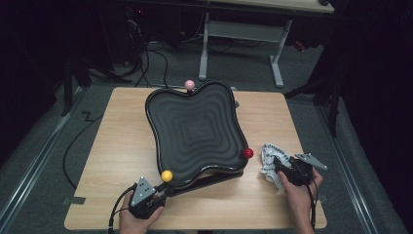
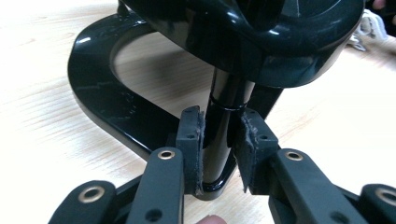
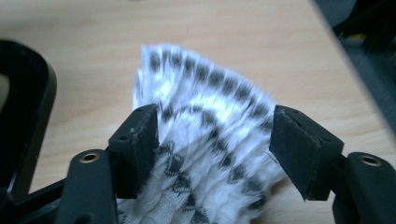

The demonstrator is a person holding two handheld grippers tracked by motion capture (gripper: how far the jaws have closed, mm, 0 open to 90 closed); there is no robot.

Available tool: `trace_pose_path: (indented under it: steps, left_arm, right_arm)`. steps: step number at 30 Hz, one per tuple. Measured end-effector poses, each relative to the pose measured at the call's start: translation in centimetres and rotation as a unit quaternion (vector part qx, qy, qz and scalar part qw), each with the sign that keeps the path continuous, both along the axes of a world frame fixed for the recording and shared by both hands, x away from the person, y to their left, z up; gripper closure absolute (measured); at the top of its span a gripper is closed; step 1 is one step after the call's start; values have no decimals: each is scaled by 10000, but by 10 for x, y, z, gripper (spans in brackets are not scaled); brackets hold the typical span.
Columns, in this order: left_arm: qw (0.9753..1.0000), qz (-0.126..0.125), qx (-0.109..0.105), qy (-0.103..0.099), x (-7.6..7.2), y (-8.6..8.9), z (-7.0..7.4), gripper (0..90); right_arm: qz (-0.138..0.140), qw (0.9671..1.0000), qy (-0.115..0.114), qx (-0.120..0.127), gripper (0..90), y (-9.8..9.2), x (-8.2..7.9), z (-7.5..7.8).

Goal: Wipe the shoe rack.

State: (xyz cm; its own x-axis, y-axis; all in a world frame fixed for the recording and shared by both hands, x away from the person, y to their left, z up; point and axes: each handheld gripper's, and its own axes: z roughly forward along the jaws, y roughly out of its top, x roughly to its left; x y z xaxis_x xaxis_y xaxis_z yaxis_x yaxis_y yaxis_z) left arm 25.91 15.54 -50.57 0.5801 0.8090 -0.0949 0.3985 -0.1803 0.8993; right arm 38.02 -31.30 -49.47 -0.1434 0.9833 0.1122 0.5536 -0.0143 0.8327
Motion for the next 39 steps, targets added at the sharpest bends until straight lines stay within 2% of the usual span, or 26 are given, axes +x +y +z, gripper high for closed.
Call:
trace_pose_path:
  steps: [3,7,9,14,17,20,22,23,24,26,27,29,31,33,35,37,39]
  left_arm:
    - [10000,-19,-38,-11,0,0,-1,722]
    - [10000,-27,-44,-44,0,0,-2,722]
    - [10000,-14,18,-86,-1,-1,-2,725]
    - [9999,13,26,-107,-2,-5,-1,729]
    - [9999,-124,23,-76,-3,-8,-1,728]
    - [9997,-245,24,-54,-2,-13,-1,729]
    - [9995,-296,42,-53,-1,-17,0,730]
    - [9994,-325,48,-60,-1,-20,0,730]
    - [9994,-344,58,-77,-2,-24,0,730]
    - [9993,-348,95,-106,-2,-31,0,733]
    - [9993,-345,101,-116,-2,-34,0,734]
    - [9991,-333,176,-185,-3,-42,0,737]
    - [9988,-336,237,-251,-3,-49,0,742]
    - [9989,-333,228,-255,-4,-53,-1,742]
    - [9993,-286,163,-181,-4,-54,-2,736]
    - [9995,-279,127,-63,-3,-53,-3,719]
    - [9995,-260,169,-96,-4,-54,-4,719]
  right_arm:
    - [205,9995,224,7,313,6,4,-9]
    - [426,9982,383,-151,311,13,5,-13]
    - [463,9976,459,-235,314,16,5,-16]
    - [466,9969,469,-432,327,21,5,-20]
    - [533,9954,461,-651,329,25,3,-21]
    - [479,9949,495,-734,337,28,1,-22]
    - [427,9949,498,-767,361,30,0,-22]
    - [396,9950,486,-776,403,30,0,-22]
    - [314,9954,478,-771,489,31,-2,-21]
    - [322,9954,405,-803,650,30,-5,-21]
    - [352,9956,384,-784,701,30,-6,-21]
    - [376,9964,328,-689,747,29,-10,-20]
    - [408,9972,263,-566,760,28,-14,-16]
    - [554,9981,2,-270,763,28,-22,-5]
    - [658,9973,-284,-147,763,30,-29,6]
    - [781,9951,-607,-84,763,35,-38,21]
    - [959,9916,-860,-102,763,42,-44,32]
